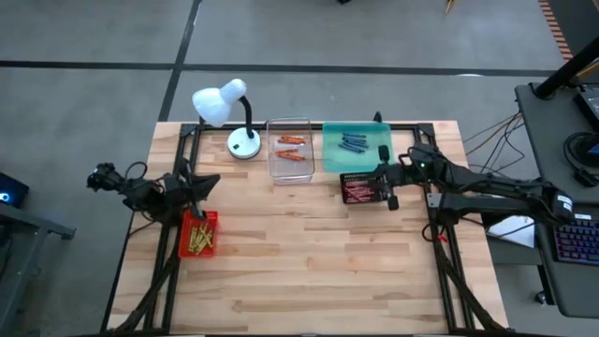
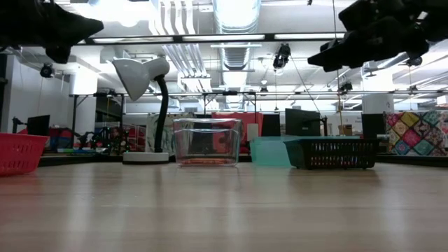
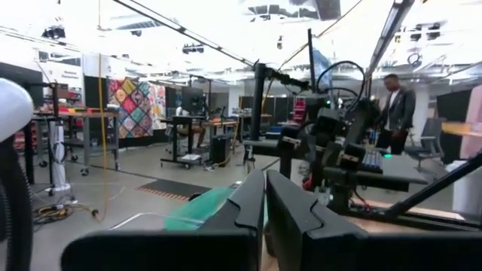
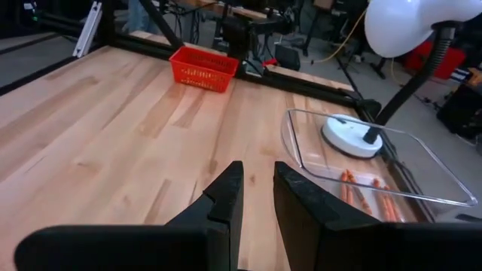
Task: Sort crayons
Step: Return to Home Position
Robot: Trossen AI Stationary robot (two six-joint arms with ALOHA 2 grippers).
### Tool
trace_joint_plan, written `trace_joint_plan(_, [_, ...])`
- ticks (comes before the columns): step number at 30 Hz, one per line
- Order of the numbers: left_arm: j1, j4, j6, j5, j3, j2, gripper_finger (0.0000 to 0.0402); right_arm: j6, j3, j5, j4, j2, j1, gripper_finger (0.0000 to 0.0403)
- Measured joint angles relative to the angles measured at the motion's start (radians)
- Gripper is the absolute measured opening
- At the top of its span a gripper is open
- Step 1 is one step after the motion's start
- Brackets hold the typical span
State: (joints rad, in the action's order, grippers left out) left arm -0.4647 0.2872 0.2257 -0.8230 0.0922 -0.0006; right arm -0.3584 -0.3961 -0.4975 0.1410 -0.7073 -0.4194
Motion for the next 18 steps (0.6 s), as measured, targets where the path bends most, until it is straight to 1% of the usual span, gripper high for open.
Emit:
trace_joint_plan(11, [0.016, -0.029, -0.042, -0.004, -0.005, 0.0, 0.0, 0.038, 0.129, 0.0, 0.05, 0.157, -0.011, 0.0063])
trace_joint_plan(18, [0.017, -0.052, -0.063, -0.005, -0.006, 0.0, 0.0, 0.057, 0.213, 0.001, 0.057, 0.27, -0.057, 0.0063])
